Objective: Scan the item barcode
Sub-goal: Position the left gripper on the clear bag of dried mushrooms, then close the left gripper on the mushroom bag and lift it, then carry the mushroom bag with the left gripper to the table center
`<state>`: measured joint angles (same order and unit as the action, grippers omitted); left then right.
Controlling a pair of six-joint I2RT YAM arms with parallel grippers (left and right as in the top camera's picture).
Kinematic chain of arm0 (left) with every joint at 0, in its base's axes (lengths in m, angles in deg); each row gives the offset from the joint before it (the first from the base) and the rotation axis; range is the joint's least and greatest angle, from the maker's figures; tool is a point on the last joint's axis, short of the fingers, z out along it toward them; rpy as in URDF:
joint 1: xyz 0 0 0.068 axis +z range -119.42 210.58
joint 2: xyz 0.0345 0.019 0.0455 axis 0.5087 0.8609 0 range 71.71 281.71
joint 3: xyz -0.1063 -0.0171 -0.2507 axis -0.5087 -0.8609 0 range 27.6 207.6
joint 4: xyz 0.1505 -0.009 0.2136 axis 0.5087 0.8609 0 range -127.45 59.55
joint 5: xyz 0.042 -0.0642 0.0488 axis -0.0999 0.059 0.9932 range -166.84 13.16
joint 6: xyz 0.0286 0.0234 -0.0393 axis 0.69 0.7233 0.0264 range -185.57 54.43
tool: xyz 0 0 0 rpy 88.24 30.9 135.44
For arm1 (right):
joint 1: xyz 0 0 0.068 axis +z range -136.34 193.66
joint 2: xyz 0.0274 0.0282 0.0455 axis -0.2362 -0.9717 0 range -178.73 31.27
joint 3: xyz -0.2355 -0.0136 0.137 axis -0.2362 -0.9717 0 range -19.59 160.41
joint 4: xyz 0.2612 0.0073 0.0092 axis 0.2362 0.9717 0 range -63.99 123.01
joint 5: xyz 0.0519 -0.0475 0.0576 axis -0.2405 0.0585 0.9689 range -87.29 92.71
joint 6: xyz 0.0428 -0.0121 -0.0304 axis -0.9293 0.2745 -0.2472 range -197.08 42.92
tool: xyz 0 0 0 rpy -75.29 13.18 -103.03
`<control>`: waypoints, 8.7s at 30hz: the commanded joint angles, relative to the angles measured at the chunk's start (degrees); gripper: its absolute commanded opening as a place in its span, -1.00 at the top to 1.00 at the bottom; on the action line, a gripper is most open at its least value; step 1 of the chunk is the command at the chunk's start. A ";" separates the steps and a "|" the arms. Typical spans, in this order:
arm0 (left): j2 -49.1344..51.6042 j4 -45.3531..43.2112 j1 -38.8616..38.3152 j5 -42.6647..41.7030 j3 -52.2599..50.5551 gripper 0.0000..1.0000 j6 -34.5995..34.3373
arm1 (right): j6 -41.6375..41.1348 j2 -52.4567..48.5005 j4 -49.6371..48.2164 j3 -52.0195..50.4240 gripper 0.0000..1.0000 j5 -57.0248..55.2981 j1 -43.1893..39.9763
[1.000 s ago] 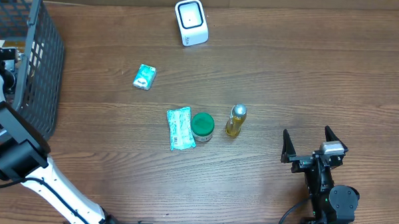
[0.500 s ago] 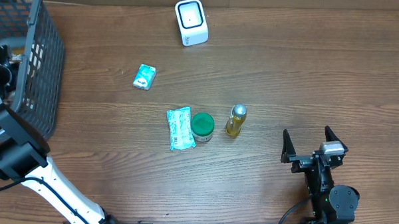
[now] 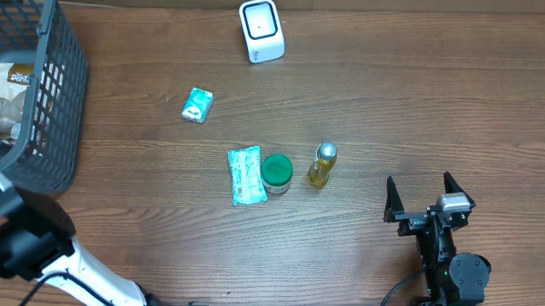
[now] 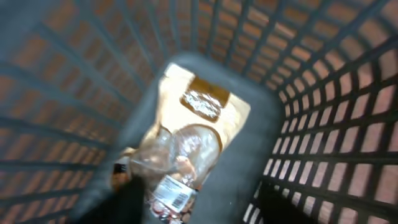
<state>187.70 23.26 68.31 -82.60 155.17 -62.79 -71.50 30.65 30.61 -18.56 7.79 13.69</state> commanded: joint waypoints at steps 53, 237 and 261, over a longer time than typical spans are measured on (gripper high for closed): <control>26.60 -3.65 0.48 -1.36 -3.56 0.52 11.89 | 0.07 0.46 -0.17 -0.59 -1.00 -0.46 -0.11; -30.10 -12.33 -49.70 3.26 -61.24 -1.00 -24.81 | 0.07 0.46 -0.17 -0.59 -1.00 -0.46 -0.11; -37.48 12.44 -36.72 29.42 -24.44 -0.99 -16.04 | 0.07 0.46 -0.17 -0.59 -1.00 -0.46 -0.11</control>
<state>152.40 34.56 29.30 -57.31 129.18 -79.49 -71.52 30.65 30.61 -18.56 7.81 13.69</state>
